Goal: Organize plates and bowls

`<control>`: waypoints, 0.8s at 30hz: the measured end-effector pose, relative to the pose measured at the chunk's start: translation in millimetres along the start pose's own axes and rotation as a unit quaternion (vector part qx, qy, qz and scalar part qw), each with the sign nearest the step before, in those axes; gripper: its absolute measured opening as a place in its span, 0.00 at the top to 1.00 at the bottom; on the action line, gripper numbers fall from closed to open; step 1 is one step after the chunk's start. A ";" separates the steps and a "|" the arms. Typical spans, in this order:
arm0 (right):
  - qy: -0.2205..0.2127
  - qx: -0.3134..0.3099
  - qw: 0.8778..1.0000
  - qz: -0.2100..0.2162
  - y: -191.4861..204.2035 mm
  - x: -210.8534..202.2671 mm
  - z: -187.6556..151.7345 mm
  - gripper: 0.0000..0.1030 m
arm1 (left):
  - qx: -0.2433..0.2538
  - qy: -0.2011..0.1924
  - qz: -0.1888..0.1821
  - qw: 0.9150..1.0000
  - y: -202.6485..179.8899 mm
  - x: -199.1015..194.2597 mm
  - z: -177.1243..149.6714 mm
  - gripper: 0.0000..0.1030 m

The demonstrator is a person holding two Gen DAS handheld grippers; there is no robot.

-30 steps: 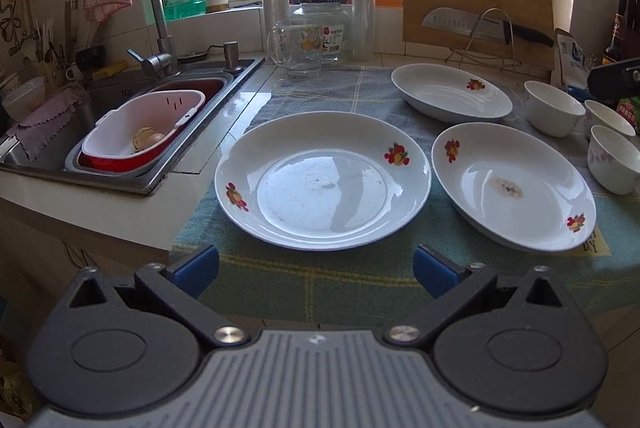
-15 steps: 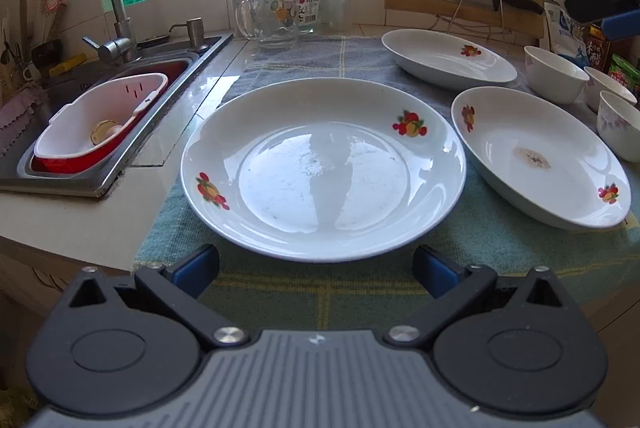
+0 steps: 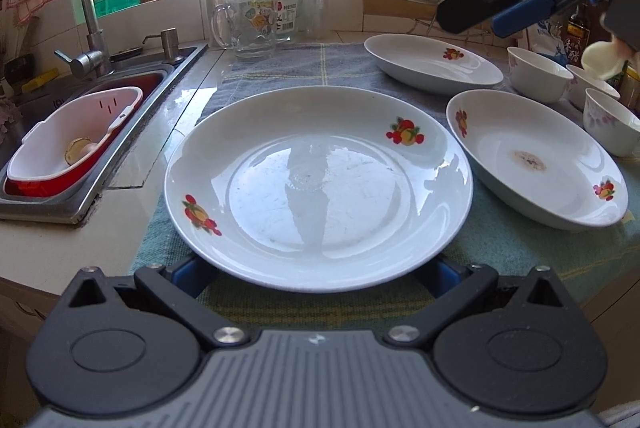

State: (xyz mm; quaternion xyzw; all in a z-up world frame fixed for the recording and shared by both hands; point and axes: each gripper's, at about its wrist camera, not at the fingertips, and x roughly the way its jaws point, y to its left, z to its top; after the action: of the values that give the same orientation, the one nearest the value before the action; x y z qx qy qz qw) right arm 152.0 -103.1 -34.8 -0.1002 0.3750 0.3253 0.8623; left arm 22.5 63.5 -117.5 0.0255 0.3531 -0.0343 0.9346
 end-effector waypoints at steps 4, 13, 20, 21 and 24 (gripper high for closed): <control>0.029 -0.028 0.998 0.044 2.8 25.4 13.1 0.00 | 0.004 0.002 -0.006 1.000 1.3 1.8 2.0 0.00; 0.110 -0.081 0.981 0.140 2.2 97.0 41.4 0.05 | 0.017 0.000 -0.022 1.000 7.0 2.3 1.5 0.00; 0.154 -0.077 0.968 0.182 -3.7 131.4 51.5 0.27 | 0.023 0.005 -0.028 0.999 9.0 3.1 3.3 0.00; 0.158 -0.075 0.966 0.188 -4.0 133.9 52.3 0.30 | 0.024 0.005 -0.029 0.999 9.2 3.1 3.6 0.01; 0.172 -0.072 0.962 0.200 -4.1 141.0 53.5 0.38 | 0.027 0.006 -0.028 0.999 8.5 2.7 4.0 0.01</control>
State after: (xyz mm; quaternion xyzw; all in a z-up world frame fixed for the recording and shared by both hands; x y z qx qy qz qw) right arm 257.3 -15.5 -98.1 -0.1391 0.5057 0.4950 0.6927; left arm 27.9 71.6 -116.1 0.0412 0.3580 -0.0702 0.9302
